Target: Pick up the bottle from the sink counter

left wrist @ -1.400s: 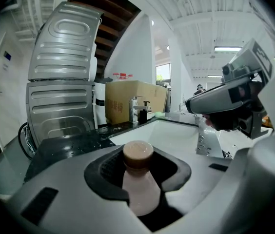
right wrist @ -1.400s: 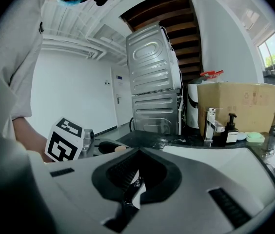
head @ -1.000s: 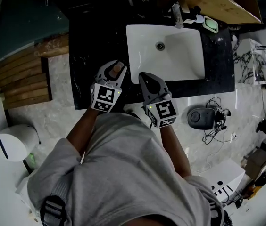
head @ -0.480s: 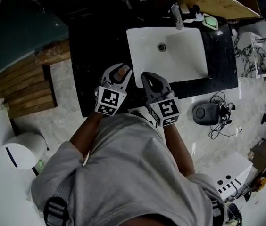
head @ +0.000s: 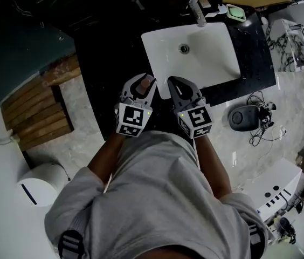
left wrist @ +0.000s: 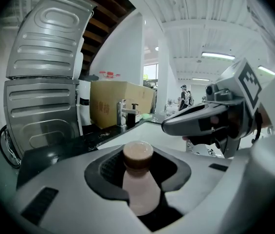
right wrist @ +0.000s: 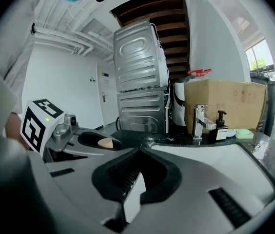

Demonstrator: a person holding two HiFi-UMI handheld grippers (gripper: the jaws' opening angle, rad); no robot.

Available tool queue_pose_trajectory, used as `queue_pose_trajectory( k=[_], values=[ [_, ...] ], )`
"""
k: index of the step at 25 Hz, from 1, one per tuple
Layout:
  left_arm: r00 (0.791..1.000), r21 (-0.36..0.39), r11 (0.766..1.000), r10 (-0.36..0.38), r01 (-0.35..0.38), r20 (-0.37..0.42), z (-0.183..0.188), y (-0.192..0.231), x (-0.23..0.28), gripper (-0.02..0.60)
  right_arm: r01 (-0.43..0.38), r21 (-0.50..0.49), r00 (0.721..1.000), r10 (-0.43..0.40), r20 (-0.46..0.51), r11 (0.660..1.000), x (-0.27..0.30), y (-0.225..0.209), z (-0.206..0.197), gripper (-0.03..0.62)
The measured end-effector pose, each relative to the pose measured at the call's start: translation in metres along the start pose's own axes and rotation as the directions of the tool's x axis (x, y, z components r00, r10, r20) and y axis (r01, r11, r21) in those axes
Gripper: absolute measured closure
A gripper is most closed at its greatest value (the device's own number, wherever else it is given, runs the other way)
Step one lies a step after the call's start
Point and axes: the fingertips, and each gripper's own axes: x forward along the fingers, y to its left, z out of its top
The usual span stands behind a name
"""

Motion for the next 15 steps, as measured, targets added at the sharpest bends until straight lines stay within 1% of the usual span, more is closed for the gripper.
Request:
queue_pose_trajectory(
  k=[6,10,15],
  values=[
    [1.0,0.007,1.0,0.005,-0.005,0.004,0.009,-0.008,0.007,0.454,0.015,-0.004,1.0,-0.015,0.013,1.0,-0.007,-0.013,0.0,0.585],
    [0.999,0.012,0.999,0.042,-0.042,0.012,0.02,-0.007,0.018,0.454,-0.005,-0.008,1.0,0.005,0.028,1.0,-0.005,-0.027,0.002,0.585],
    [0.996,-0.005,0.996,0.087,-0.087,0.026,0.037,-0.012,0.032,0.454,-0.045,-0.016,0.998,0.045,0.049,0.999,-0.002,-0.048,0.007,0.585]
  ],
)
